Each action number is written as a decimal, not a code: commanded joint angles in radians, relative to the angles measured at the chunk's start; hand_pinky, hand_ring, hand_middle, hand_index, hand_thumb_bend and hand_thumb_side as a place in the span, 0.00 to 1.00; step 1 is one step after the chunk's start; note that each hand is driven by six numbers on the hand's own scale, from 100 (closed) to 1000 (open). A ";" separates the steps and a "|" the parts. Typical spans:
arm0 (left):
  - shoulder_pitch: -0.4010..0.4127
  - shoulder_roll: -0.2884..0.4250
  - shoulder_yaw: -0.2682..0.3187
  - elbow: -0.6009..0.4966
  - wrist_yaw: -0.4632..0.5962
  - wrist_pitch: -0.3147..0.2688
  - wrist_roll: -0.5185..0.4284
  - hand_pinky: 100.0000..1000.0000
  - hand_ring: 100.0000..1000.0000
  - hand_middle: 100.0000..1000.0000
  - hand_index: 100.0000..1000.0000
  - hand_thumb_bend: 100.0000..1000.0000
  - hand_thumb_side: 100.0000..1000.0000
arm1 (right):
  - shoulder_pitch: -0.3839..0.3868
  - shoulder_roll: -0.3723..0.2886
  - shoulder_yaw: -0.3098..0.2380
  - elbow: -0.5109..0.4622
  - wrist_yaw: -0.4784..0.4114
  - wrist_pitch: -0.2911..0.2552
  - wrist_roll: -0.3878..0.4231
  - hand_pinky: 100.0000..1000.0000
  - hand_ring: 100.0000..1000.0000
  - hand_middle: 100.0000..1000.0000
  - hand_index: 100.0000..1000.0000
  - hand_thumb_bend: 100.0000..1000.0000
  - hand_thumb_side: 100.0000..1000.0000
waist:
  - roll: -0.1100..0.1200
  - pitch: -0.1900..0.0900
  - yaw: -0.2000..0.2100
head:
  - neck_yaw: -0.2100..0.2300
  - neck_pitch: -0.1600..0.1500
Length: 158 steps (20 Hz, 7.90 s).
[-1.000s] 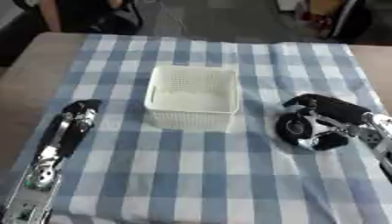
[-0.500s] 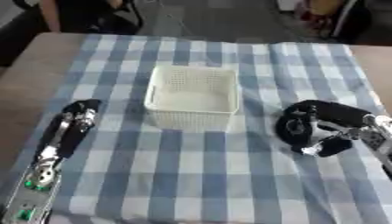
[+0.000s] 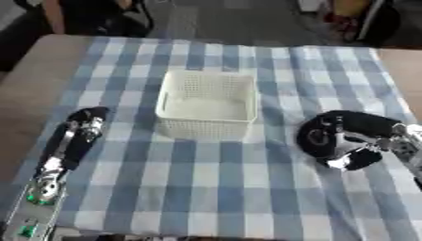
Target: Pick up objects on the table and place them in the box.
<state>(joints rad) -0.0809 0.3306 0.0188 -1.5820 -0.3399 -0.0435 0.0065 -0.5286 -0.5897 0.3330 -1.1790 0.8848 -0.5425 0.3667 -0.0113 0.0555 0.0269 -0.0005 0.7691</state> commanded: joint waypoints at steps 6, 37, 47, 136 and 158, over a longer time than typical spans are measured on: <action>-0.007 0.019 0.001 -0.011 -0.007 -0.003 -0.003 0.59 0.76 0.77 0.80 0.20 1.00 | -0.039 -0.001 -0.009 0.031 0.036 -0.007 0.001 1.00 0.98 0.92 0.68 0.25 0.57 | -0.002 -0.011 0.007 | -0.005 0.001; -0.010 0.016 -0.001 -0.008 -0.008 -0.003 -0.004 0.59 0.76 0.77 0.80 0.19 1.00 | -0.058 -0.006 -0.024 0.074 0.202 -0.058 -0.267 0.61 0.51 0.48 0.51 0.00 0.72 | -0.009 -0.009 0.017 | -0.007 0.001; -0.007 0.014 0.002 -0.005 -0.008 -0.002 -0.001 0.59 0.75 0.77 0.80 0.17 1.00 | -0.041 -0.040 -0.094 -0.030 0.058 0.010 -0.303 0.62 0.50 0.49 0.48 0.00 0.73 | -0.007 -0.010 0.011 | -0.013 -0.020; -0.039 -0.040 -0.042 0.012 0.000 -0.020 -0.057 0.60 0.76 0.77 0.80 0.15 1.00 | -0.383 0.442 -0.132 0.153 0.181 0.002 -0.327 0.74 0.64 0.69 0.66 0.00 0.68 | 0.041 0.020 0.058 | -0.109 -0.063; -0.038 -0.040 -0.042 0.012 -0.001 -0.021 -0.059 0.60 0.76 0.77 0.80 0.14 1.00 | -0.384 0.433 -0.136 0.158 0.195 0.025 -0.308 0.78 0.66 0.70 0.68 0.00 0.75 | 0.041 0.017 0.056 | -0.108 -0.058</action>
<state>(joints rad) -0.1085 0.2792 -0.0239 -1.5578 -0.3423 -0.0648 -0.0512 -0.8972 -0.1423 0.2039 -1.0090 1.0777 -0.5179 0.0588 0.0263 0.0881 0.0831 -0.0983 0.7084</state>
